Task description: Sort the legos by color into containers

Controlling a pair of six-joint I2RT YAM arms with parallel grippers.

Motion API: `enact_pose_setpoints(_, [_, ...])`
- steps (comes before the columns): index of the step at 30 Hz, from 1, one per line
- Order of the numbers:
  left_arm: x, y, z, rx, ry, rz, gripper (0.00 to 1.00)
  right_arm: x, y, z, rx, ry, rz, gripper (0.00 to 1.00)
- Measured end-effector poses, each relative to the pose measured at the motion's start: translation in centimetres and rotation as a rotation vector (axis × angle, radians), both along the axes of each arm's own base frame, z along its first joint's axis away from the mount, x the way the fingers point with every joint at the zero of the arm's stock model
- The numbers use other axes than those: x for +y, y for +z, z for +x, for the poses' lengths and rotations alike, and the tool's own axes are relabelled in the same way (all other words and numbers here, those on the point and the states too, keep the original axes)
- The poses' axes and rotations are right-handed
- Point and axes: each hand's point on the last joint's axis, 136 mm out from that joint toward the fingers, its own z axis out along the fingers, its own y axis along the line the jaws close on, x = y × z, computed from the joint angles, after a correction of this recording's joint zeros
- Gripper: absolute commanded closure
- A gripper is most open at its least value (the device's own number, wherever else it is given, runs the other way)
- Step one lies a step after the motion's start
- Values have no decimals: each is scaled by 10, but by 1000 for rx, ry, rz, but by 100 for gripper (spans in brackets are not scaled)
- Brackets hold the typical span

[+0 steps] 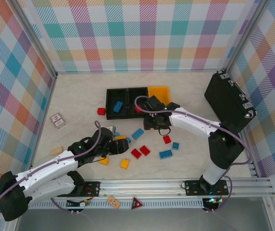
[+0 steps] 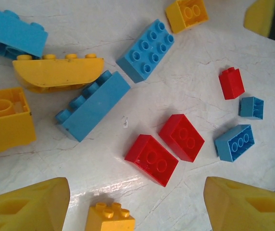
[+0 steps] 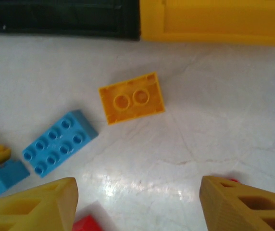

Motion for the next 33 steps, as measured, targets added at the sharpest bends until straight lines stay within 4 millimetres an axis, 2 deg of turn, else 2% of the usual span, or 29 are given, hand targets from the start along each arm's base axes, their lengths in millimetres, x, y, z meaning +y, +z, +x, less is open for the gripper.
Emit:
enact_pose_setpoints(9, [-3, -2, -1, -12, -6, 17, 26, 10, -43, 24, 40, 24, -70, 29])
enact_pose_setpoints(18, [-1, -3, 1, -17, 5, 29, 26, 24, -46, 45, 21, 44, -66, 29])
enact_pose_setpoints(22, [-1, -5, 2, -15, 8, 37, 26, 26, -55, 49, 32, 42, -76, 29])
enact_pose_setpoints(27, [0, -6, 2, -15, 9, 39, 26, 22, -65, 50, 52, 35, -91, 35])
enact_pose_setpoints(33, [0, -6, 2, -15, 9, 39, 26, 20, -66, 51, 56, 30, -89, 52])
